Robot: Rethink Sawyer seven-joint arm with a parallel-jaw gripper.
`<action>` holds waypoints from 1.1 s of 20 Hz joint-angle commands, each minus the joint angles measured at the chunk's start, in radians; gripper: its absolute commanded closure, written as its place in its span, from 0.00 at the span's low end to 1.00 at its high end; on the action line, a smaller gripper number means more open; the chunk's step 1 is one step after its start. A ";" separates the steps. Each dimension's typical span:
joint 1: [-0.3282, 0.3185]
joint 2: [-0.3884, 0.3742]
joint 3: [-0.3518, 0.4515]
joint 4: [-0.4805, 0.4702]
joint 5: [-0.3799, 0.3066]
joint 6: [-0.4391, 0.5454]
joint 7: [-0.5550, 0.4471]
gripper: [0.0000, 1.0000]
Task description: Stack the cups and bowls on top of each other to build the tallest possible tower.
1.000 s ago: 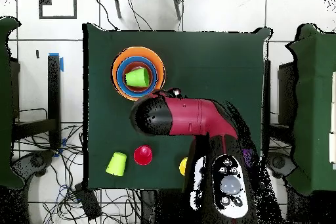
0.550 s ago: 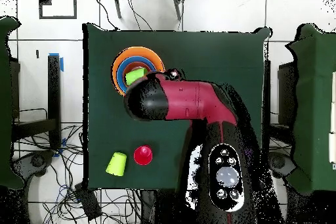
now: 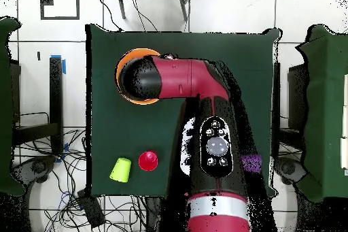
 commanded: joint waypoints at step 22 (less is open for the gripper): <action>-0.005 0.089 0.039 -0.164 0.011 0.272 0.057 0.00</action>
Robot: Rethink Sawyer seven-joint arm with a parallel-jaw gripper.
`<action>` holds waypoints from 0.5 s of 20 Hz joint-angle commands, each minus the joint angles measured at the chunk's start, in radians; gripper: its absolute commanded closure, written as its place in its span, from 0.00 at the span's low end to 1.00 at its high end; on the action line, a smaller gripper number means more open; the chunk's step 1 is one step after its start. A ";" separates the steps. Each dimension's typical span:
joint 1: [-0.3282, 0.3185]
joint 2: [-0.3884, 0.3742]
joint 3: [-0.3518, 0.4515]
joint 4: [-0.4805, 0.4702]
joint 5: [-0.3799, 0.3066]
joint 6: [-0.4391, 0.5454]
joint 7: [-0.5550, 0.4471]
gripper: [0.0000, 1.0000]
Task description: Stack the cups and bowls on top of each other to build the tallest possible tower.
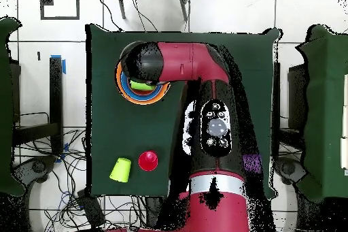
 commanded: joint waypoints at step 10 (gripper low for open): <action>-0.044 0.030 0.092 0.006 0.040 0.055 0.044 0.00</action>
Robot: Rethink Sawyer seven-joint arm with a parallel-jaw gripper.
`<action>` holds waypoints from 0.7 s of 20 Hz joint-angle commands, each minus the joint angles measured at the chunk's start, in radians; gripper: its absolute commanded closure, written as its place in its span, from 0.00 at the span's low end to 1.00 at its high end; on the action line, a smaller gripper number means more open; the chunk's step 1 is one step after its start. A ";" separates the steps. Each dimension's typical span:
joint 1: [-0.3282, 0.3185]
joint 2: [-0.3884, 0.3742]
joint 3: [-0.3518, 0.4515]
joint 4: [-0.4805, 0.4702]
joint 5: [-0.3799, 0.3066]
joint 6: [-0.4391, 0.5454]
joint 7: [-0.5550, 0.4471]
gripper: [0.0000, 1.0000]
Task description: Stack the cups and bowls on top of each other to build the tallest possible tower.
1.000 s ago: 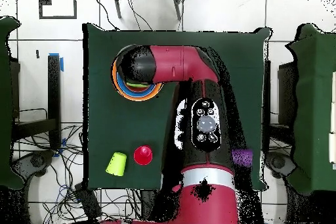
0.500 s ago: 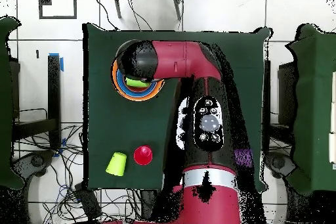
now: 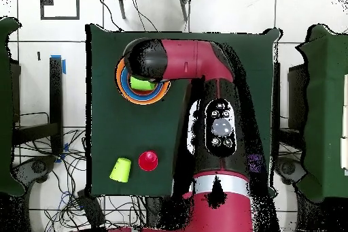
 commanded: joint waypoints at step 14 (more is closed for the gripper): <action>-0.125 0.072 0.253 0.108 0.150 0.029 -0.025 0.00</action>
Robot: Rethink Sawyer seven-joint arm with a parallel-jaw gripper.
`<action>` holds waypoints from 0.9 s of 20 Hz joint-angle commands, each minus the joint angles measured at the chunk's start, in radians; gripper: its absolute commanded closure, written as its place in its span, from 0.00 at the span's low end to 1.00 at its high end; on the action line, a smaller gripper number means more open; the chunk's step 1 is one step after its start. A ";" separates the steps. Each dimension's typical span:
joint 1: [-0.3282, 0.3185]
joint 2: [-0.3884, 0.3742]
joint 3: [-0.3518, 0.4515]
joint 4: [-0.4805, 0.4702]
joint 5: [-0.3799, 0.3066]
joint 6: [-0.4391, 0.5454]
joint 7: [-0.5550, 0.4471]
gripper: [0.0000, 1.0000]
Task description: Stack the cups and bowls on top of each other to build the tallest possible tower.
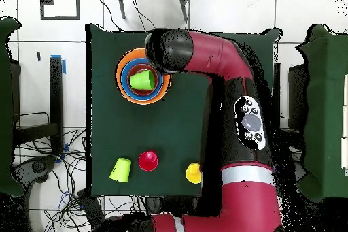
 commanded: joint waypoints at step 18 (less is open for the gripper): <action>-0.072 0.072 0.249 0.185 0.105 0.061 0.013 0.00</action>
